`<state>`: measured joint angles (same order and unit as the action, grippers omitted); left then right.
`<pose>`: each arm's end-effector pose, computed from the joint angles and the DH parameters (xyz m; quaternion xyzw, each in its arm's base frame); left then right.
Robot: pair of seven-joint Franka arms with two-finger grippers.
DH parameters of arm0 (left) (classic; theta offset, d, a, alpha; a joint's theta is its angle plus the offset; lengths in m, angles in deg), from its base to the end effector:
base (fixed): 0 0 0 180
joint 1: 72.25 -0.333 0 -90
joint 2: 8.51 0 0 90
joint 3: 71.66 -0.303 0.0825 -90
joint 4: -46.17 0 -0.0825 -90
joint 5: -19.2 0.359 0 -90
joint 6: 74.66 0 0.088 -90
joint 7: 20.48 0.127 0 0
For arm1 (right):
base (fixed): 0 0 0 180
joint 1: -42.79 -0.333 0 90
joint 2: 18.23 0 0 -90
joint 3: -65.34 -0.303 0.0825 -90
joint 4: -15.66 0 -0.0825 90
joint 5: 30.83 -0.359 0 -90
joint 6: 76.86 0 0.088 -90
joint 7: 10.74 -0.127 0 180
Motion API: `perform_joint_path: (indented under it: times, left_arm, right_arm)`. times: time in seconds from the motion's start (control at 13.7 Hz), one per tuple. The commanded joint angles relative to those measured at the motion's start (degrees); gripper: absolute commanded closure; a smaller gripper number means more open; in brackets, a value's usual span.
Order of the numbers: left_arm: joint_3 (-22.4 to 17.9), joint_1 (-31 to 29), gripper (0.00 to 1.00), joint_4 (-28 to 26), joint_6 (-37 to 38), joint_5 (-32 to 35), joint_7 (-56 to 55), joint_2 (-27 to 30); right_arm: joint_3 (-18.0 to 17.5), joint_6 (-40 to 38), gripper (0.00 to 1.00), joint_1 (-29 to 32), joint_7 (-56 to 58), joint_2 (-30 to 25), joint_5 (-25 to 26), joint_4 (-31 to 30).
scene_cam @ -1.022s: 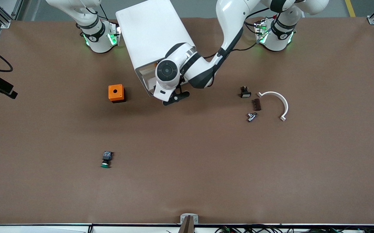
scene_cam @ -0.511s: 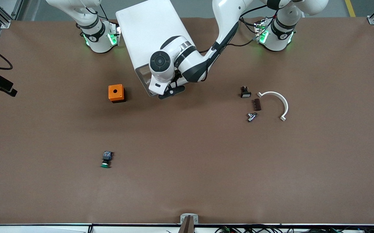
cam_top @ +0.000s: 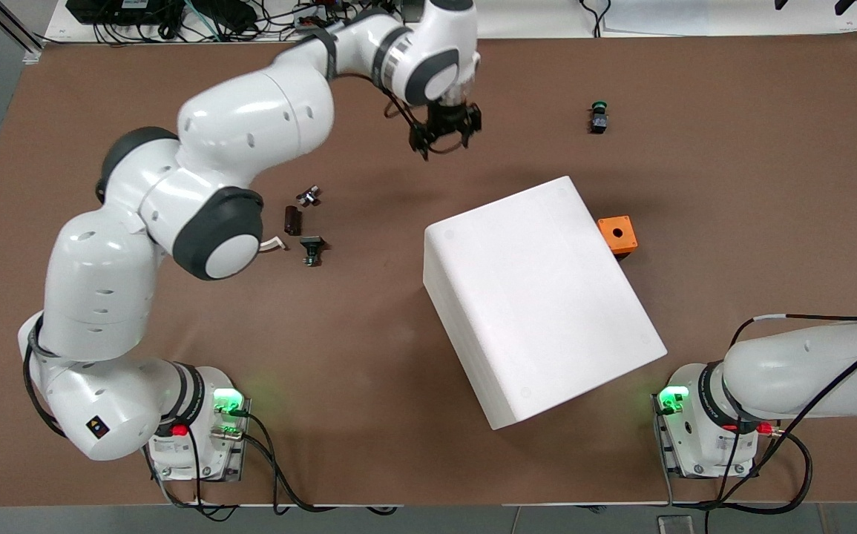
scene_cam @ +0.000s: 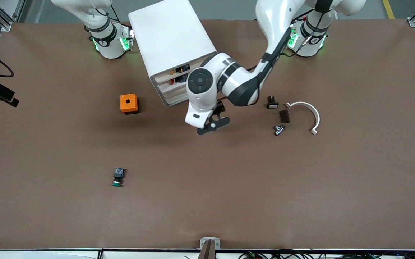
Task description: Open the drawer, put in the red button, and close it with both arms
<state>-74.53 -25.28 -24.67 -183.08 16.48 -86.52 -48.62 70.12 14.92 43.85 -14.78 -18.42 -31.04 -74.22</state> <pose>0.4977 -0.4999 0.3299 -0.9810 -0.1927 0.0174 0.0143 0.5299 -0.0538 0.5970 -0.9961 0.0861 -0.0183 0.0017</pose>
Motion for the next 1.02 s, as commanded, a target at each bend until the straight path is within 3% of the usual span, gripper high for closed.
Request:
perform_joint_path:
  times: [0.0, 0.22, 0.95]
  left_arm:
    - [-0.12, -3.80, 0.00, -1.75, 3.02, 4.12, 0.56, 5.90]
    - [-0.12, -10.39, 0.00, -1.75, 5.23, 4.13, 5.11, 10.82]
    - [0.50, -29.82, 0.00, -1.84, 20.60, 4.04, 37.54, 24.19]
  right_arm:
    - [-0.91, 0.41, 0.00, 0.96, 0.70, -1.39, 1.00, -1.08]
    - [-1.09, -0.90, 0.00, 0.87, 0.78, -1.39, 0.91, -0.29]
    - [-0.82, -1.26, 0.00, 1.31, 0.69, -1.31, 1.36, -0.38]
